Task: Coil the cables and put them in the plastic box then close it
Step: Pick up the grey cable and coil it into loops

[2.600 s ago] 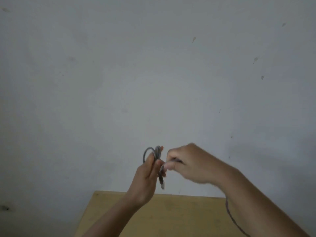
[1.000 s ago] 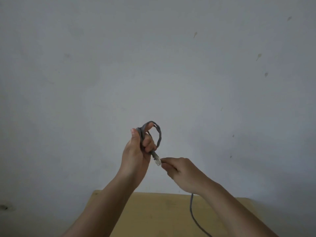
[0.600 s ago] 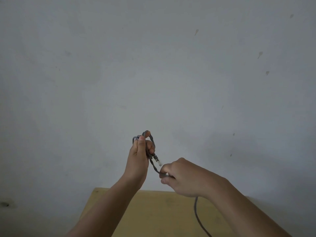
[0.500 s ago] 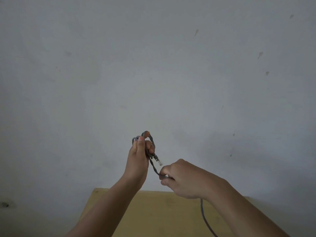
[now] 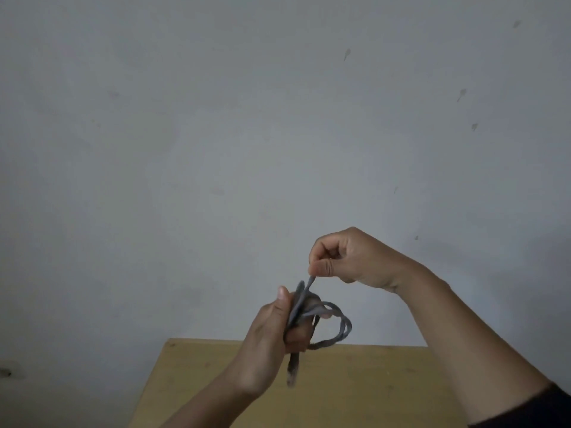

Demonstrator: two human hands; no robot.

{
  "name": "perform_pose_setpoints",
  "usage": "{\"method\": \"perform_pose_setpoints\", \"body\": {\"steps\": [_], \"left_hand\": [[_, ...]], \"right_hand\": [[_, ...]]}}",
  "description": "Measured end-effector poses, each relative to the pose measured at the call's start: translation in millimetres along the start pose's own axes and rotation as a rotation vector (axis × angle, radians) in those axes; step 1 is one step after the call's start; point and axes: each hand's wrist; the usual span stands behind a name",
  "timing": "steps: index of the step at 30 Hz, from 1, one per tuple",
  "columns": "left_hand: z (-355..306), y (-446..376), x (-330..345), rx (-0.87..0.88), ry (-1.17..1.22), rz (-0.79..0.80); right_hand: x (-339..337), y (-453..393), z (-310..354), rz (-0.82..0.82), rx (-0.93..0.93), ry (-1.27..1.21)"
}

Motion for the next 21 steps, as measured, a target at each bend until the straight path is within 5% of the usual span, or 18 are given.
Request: {"method": "perform_pose_setpoints", "body": {"steps": [5,8,11,17,21], "left_hand": [[-22,-14,-7,0.028,0.385,-0.034],[-35,-29,-17,0.098,0.544,-0.195],[-43,-46,-36,0.151,0.604,-0.394],[-10,-47,-62,0.08,-0.294,-0.667],[14,-28,-50,0.047,-0.557,-0.333]], "right_hand": [[22,-7,-26,-0.254,-0.019,-0.255],[47,-6,-39,-0.372,-0.018,-0.102],[70,2,-42,-0.32,-0.012,0.173],[85,13,-17,0.011,-0.003,0.533],[57,6,6,0.004,-0.042,0.572]]}}
Point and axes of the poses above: each hand's wrist, its own y-axis away from the middle knuckle, its own x-axis out of the palm, z = x × y, and after that the axes turned 4 degrees about -x, right-handed
